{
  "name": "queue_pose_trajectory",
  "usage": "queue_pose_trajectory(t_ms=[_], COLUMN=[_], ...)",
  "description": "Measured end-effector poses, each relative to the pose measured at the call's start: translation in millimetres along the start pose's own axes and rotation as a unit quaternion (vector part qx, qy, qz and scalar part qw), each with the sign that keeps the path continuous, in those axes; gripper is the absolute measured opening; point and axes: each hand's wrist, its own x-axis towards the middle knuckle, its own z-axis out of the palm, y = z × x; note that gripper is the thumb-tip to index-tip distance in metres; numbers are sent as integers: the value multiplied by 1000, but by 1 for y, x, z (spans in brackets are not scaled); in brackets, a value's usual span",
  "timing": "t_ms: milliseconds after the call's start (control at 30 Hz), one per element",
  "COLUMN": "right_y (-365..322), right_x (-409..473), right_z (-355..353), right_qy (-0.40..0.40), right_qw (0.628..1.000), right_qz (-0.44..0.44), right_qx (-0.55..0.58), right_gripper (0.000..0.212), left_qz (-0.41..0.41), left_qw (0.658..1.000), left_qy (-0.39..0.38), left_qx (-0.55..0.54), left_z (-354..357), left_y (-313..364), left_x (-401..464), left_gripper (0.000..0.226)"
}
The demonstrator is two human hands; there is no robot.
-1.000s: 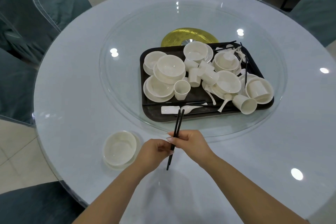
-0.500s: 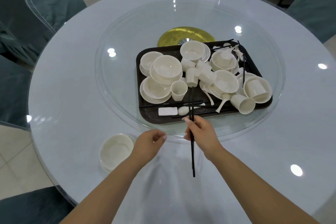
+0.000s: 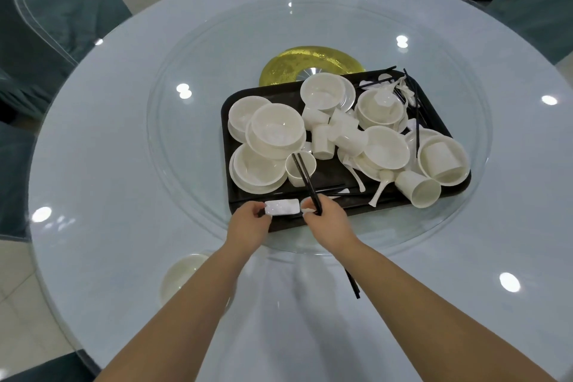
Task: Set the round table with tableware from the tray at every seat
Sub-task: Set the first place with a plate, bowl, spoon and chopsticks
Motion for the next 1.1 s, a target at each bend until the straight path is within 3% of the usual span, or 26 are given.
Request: queue_pose_trajectory(t_ms=[300,733,1100], right_y=[6,5,33], right_x=[15,-11,-67], right_z=[18,12,38], right_qy=[-37,46,14], right_qw=[999,985,993], right_qz=[31,29,82], right_qx=[11,163,85], right_gripper=[26,22,19], left_qz=[-24,-29,-36], left_qw=[999,985,991], left_qy=[15,73,56], left_qx=[-23,-152,-114], left_z=[9,7,-3], left_y=[3,-8,-53], left_x=[16,-14,-77], left_gripper=[31,27,29])
